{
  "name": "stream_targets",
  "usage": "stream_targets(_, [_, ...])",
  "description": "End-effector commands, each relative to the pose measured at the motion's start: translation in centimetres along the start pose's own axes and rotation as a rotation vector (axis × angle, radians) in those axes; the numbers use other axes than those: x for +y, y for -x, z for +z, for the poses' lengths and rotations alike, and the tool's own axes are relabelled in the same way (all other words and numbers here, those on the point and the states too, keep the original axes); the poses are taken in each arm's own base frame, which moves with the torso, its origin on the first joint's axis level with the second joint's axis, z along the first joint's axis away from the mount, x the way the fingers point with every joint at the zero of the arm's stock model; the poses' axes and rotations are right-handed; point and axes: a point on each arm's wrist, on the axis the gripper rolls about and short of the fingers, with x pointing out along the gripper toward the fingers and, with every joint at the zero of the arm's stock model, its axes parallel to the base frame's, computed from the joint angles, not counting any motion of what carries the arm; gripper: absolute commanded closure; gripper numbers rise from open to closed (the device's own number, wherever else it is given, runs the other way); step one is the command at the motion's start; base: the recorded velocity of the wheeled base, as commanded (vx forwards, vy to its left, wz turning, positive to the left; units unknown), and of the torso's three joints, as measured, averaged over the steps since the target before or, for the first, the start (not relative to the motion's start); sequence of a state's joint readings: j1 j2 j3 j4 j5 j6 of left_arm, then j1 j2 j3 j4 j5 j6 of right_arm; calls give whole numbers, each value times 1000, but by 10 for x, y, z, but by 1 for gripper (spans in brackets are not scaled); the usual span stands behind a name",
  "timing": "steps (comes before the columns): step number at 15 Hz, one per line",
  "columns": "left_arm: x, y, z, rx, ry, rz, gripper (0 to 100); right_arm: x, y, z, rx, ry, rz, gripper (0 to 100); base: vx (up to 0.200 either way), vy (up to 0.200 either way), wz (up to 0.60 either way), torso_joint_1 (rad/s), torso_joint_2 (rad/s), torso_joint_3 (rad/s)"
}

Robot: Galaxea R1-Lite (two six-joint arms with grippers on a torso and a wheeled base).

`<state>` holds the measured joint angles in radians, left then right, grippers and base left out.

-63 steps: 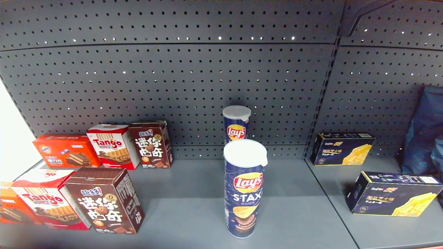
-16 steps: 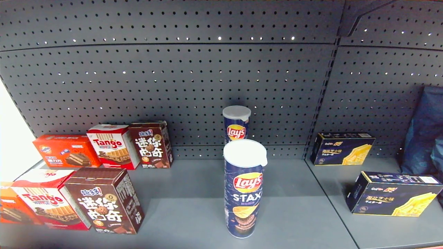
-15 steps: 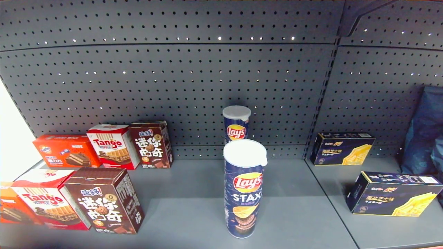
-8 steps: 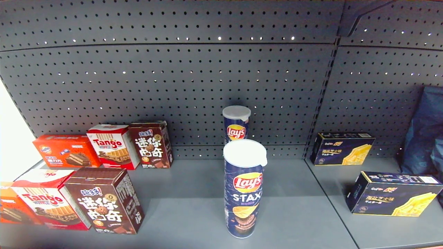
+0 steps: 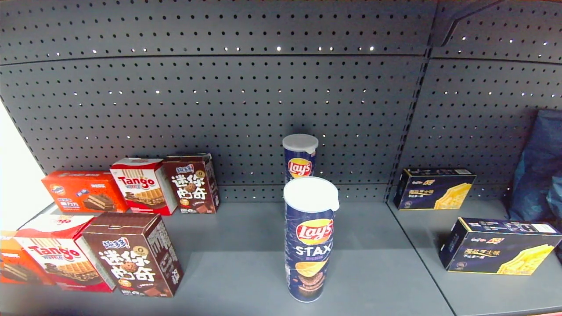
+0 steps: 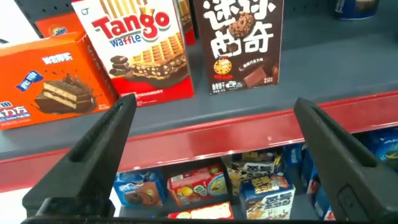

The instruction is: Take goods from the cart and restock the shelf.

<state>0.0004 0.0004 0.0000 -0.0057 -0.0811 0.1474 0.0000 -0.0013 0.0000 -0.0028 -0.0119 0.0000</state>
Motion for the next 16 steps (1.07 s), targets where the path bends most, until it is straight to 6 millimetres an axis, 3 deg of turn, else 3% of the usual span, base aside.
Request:
stream_targets(1, [0,0,0,-1,0,-1,0,0,0,0,1,0,0,0,0,0,0,0,0,0])
stream_targets(4, [0,0,0,4,91,5,0,0,0,0,1,0,0,0,0,0,0,0,0,0])
stream_targets(16, [0,0,0,4,105,7,0,0,0,0,1,0,0,0,0,0,0,0,0,0])
